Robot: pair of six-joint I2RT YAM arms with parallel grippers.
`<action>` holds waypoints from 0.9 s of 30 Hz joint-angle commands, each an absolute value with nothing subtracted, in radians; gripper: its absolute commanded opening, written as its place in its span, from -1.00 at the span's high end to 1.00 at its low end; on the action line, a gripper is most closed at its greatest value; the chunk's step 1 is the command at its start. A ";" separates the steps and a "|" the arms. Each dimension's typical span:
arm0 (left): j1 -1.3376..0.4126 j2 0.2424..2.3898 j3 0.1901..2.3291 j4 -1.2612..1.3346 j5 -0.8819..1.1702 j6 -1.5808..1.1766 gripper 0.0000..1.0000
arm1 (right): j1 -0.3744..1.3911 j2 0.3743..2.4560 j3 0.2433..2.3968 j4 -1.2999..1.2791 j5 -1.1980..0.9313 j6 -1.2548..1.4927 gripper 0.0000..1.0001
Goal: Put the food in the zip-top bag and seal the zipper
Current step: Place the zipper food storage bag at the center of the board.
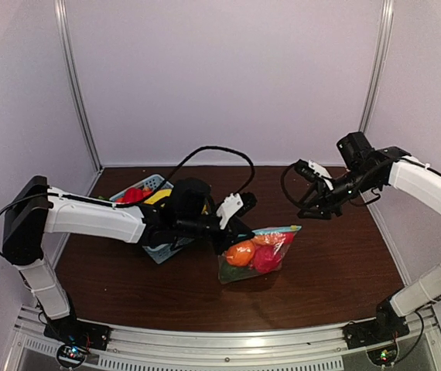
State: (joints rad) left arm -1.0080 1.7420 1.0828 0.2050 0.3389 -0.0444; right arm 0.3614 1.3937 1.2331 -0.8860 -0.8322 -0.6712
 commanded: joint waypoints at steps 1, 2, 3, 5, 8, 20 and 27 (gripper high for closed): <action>-0.955 1.807 1.242 0.219 0.326 0.109 1.00 | 0.252 1.325 1.242 -0.874 -0.894 -0.628 0.05; -0.946 1.825 1.275 0.215 0.325 0.143 1.00 | 0.233 1.309 1.223 -0.842 -0.894 -0.613 0.05; -0.936 1.846 1.318 0.203 0.321 0.184 1.00 | 0.220 1.291 1.201 -0.808 -0.888 -0.582 0.04; -0.927 1.898 1.413 0.158 0.311 0.277 1.00 | 0.197 1.256 1.150 -0.745 -0.869 -0.544 0.03; -0.922 1.994 1.531 0.075 0.340 0.414 1.00 | 0.183 1.209 1.088 -0.675 -0.865 -0.504 0.02; -0.976 2.107 1.444 -0.019 0.377 0.448 0.80 | 0.178 1.110 1.014 -0.673 -0.854 -0.505 0.01; -1.049 2.082 1.365 -0.052 0.316 0.346 -0.15 | 0.176 1.142 1.012 -0.626 -0.884 -0.469 0.01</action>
State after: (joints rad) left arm -1.0142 2.1105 1.4082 -0.0074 0.3660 0.4160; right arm 0.1833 1.1217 1.0199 -0.6689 -0.8600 -0.5053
